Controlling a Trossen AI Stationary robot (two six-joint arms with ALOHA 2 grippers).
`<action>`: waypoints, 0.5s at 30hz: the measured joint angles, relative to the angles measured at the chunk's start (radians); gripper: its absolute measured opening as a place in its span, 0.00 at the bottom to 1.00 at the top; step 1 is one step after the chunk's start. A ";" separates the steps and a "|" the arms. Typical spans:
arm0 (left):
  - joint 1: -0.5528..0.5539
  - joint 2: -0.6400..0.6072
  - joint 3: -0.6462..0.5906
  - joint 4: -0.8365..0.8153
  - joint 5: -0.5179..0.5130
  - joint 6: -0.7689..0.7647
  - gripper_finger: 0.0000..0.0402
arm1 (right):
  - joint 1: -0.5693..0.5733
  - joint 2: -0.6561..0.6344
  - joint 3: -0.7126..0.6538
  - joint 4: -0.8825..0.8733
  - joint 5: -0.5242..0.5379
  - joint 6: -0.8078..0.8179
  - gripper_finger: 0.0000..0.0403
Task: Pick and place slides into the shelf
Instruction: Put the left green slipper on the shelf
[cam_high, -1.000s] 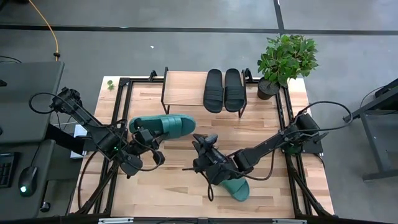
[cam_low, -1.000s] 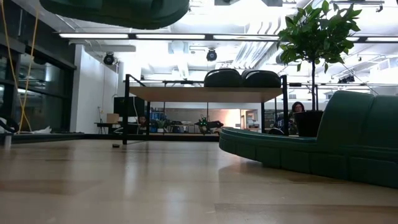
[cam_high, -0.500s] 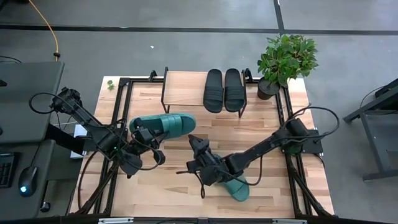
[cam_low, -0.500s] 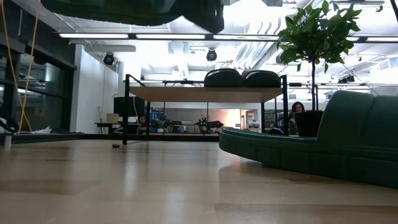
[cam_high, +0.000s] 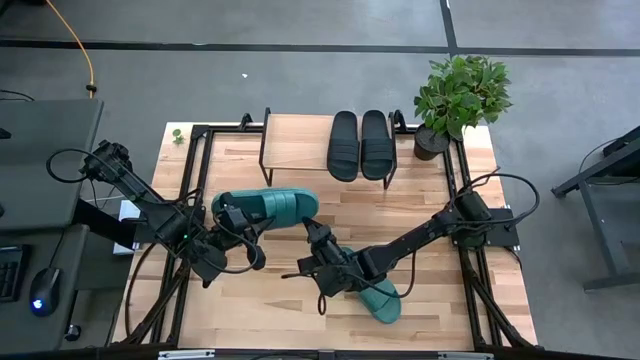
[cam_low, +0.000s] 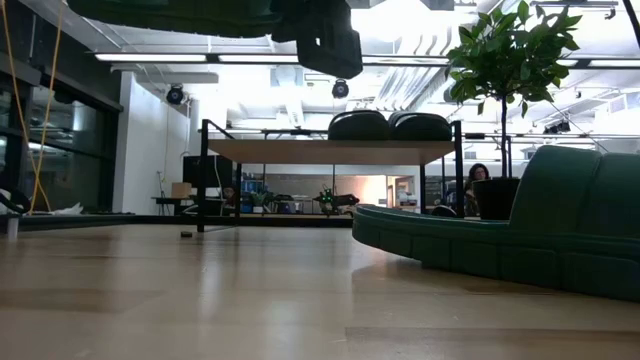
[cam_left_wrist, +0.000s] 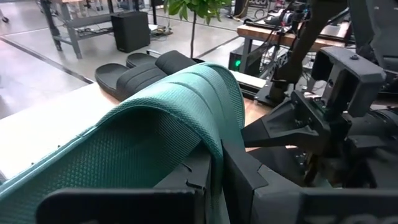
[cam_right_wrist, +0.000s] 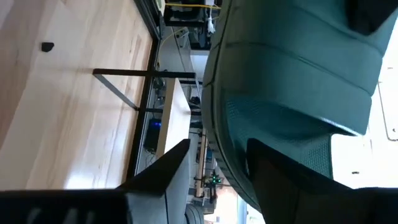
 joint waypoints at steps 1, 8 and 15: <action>0.000 0.000 0.000 0.005 0.005 0.005 0.05 | 0.002 0.000 0.000 0.000 -0.003 -0.003 0.37; 0.000 0.000 0.000 0.088 0.060 0.065 0.05 | -0.001 0.000 0.000 0.011 -0.007 -0.023 0.39; 0.000 -0.001 -0.001 0.152 0.106 0.138 0.05 | -0.006 -0.001 0.000 0.013 -0.002 -0.020 0.40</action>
